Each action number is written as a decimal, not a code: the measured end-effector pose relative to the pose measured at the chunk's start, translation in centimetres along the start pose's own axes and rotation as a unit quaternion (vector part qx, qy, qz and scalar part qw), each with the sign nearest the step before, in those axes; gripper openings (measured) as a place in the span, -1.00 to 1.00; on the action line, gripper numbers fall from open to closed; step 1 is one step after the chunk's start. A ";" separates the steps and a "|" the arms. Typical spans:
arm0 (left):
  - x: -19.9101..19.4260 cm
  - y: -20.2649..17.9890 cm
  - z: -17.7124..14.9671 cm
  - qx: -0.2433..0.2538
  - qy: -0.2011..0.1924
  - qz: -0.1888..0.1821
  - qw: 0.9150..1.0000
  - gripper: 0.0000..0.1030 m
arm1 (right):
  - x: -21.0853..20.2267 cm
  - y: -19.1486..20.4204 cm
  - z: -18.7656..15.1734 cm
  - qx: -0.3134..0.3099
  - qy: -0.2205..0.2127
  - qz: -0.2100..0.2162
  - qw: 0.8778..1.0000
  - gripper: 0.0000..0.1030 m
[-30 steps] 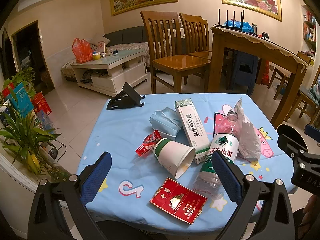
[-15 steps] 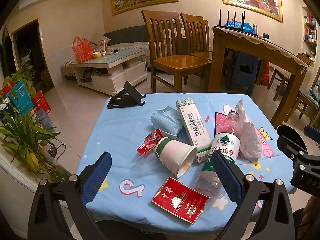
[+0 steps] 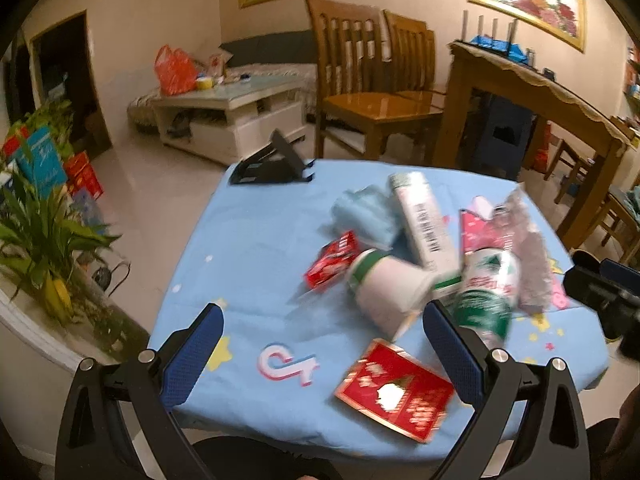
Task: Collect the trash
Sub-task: 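Grasp the green-label water bottle with the right tool while the left tool grasps the red cigarette pack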
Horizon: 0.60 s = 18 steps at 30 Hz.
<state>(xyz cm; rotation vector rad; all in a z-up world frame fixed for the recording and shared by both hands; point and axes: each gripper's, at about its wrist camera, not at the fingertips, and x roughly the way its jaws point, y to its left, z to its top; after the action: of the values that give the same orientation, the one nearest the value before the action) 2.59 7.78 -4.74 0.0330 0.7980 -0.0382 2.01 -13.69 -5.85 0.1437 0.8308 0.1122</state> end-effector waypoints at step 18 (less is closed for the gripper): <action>4.2 8.2 -2.0 -0.086 0.058 -0.021 0.994 0.87 | 12.0 -1.1 1.3 0.127 0.146 0.046 0.980 0.42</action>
<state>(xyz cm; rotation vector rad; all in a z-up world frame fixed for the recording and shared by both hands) 4.50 15.97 -9.03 -0.1458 0.9154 -0.0066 11.08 -13.05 -13.85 0.4148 1.1311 0.1146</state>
